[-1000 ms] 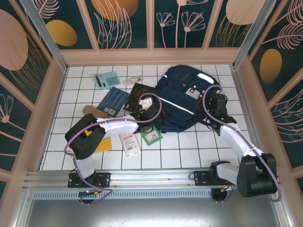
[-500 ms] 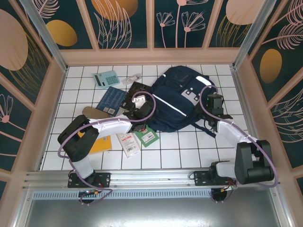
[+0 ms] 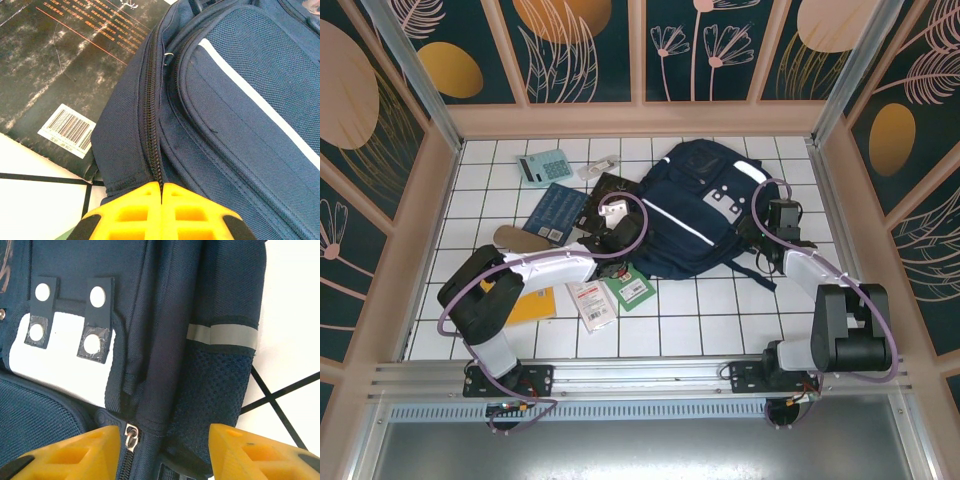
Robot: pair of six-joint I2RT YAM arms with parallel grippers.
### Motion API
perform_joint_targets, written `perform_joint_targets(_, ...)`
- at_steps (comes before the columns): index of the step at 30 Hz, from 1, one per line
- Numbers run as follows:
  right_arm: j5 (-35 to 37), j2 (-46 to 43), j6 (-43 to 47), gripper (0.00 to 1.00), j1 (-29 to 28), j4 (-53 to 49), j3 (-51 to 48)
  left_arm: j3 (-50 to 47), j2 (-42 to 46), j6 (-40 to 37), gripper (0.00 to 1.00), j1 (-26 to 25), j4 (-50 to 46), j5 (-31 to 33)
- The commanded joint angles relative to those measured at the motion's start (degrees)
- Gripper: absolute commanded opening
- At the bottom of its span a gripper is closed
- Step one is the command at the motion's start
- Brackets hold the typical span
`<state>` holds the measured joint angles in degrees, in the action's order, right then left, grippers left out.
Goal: Pack books, pencil case, and school supplies into a backpack
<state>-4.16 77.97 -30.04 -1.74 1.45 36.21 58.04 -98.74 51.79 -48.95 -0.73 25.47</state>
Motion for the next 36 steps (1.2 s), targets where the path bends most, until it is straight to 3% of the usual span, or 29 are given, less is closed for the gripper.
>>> perform_joint_targets(1, 2.2, -3.1, -0.9, 0.51, 0.2, -0.8, -1.9, -0.1, 2.7, -2.1, 0.11, 0.2, -0.9, 1.1)
perform_joint_targets(6, 2.5, -8.1, -2.0, 0.53, 0.3, -1.2, -4.6, 1.3, 5.3, -9.5, 0.4, -2.2, -1.3, 4.7)
perform_joint_targets(9, 4.5, -11.2, -2.8, 0.53, 0.6, -1.9, -5.2, 4.2, 4.8, -19.2, 0.5, -6.1, -0.8, 6.9)
perform_joint_targets(15, 6.5, -17.3, -5.7, 0.56, 3.8, -2.2, -7.8, 9.8, -1.5, -31.9, 0.49, -11.0, 1.0, 0.7)
perform_joint_targets(21, 2.6, -21.9, -6.2, 0.58, 9.1, -1.7, -10.3, 15.7, -8.9, -44.2, 0.47, -16.7, 0.8, -3.5)
perform_joint_targets(30, 0.1, -21.8, -6.3, 0.6, 10.1, -1.0, -11.4, 25.4, -19.0, -49.8, 0.41, -19.1, -1.4, -4.9)
perform_joint_targets(36, -0.9, -21.7, -6.4, 0.6, 10.4, -0.2, -11.9, 30.9, -26.2, -53.0, 0.44, -19.1, -3.4, -1.0)
